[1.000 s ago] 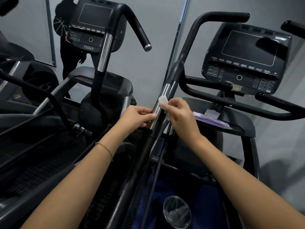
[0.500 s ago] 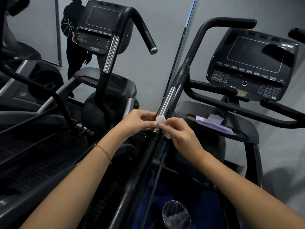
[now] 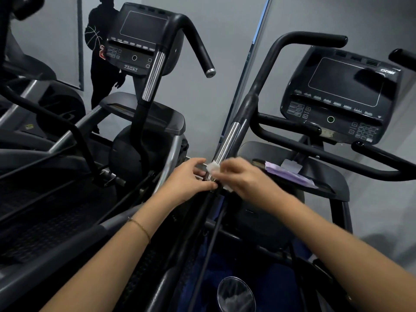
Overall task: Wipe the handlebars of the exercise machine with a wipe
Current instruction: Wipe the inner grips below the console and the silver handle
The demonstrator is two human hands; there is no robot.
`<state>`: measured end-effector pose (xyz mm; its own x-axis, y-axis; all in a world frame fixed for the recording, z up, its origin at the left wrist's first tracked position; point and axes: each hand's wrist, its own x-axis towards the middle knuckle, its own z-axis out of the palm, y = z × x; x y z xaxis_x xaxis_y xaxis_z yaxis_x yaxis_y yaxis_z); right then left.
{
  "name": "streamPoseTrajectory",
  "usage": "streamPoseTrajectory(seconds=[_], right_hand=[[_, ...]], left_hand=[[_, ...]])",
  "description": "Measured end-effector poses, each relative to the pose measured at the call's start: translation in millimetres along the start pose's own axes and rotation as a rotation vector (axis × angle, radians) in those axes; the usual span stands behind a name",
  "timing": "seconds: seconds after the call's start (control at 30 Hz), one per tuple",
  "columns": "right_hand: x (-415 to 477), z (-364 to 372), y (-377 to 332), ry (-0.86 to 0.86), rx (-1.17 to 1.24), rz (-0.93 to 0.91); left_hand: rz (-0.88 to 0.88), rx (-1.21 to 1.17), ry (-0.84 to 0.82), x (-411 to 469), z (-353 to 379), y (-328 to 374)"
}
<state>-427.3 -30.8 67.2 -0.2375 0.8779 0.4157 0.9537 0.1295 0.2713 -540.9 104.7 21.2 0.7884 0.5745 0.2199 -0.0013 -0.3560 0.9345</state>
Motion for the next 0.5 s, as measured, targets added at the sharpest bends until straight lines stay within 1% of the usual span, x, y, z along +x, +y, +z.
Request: streamPoseTrajectory(seconds=[0.07,0.13,0.17,0.27,0.3,0.33,0.4,0.43,0.47,0.5], right_hand=[[23.2,-16.6,22.4,0.000,-0.045,0.142],[45.4,-29.9,49.0,0.081,-0.117,0.252],[53.9,-34.0,60.2,0.085,-0.166,0.293],[65.8,-37.2,67.2,-0.039,-0.255,0.330],[65.2,-35.0,60.7,-0.069,-0.269,0.276],[60.9,-29.9,51.2,-0.080,-0.272,0.164],[46.1,-19.4,30.9,-0.145,-0.197,-0.038],[40.4,-16.2,27.8,-0.172,-0.195,-0.086],[39.5,-17.3,31.7,-0.166,-0.207,-0.087],[43.0,-21.3,41.0,-0.113,-0.217,-0.048]], left_hand=[[-0.018,0.010,0.011,-1.5,0.0,2.9],[-0.031,0.010,0.015,-4.1,-1.1,6.3],[-0.039,0.010,0.014,-5.2,-2.0,7.7],[-0.056,0.013,0.002,-7.3,-4.7,10.5],[-0.060,0.010,0.000,-7.0,-4.8,10.1],[-0.059,0.004,0.001,-6.4,-5.0,9.0],[-0.063,-0.012,0.005,-3.8,-4.2,5.5],[-0.067,-0.021,0.005,-2.8,-3.7,4.1],[-0.067,-0.030,0.004,-2.0,-3.4,3.3],[-0.064,-0.038,0.004,-1.4,-3.2,2.4]])
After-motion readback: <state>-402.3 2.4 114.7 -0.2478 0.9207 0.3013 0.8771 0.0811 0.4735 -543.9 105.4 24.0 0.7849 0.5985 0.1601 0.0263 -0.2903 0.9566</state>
